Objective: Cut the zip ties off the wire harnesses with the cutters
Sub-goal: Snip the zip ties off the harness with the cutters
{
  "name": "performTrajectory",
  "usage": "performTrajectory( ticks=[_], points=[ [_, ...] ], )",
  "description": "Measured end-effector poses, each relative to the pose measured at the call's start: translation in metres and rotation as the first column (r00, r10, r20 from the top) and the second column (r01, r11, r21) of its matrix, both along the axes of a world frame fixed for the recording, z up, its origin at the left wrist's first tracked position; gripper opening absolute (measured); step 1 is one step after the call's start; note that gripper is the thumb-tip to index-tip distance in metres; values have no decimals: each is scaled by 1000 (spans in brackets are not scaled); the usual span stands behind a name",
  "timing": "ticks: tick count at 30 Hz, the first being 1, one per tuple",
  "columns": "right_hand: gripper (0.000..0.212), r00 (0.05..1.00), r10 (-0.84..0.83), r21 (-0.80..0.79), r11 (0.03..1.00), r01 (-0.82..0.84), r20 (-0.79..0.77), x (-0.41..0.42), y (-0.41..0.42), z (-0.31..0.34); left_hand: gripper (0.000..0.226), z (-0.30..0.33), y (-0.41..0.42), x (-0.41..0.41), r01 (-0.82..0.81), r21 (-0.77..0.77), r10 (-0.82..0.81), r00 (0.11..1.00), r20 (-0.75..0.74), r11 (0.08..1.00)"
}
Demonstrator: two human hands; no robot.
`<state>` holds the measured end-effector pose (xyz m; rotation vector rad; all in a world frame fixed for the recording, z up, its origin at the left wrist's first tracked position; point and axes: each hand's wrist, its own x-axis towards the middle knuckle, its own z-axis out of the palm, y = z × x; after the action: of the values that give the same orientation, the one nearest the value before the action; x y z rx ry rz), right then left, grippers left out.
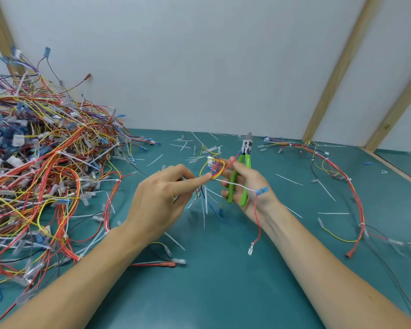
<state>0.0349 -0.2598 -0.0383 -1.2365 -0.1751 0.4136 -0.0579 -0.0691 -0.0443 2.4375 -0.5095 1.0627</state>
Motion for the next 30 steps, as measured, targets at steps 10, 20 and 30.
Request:
performTrajectory(
  ticks=[10, 20, 30],
  points=[
    [19, 996, 86, 273, 959, -74, -33, 5, -9, 7, 47, 2, -5, -1, 24, 61, -26, 999, 33, 998],
    [10, 994, 55, 283, 956, -80, 95, 6, -12, 7, 43, -1, -5, -1, -12, 10, 13, 998, -59, 1000],
    [16, 945, -326, 34, 945, 325, 33, 19, -17, 5, 34, -6, -1, 2, -161, -97, 149, 981, -124, 982]
  ],
)
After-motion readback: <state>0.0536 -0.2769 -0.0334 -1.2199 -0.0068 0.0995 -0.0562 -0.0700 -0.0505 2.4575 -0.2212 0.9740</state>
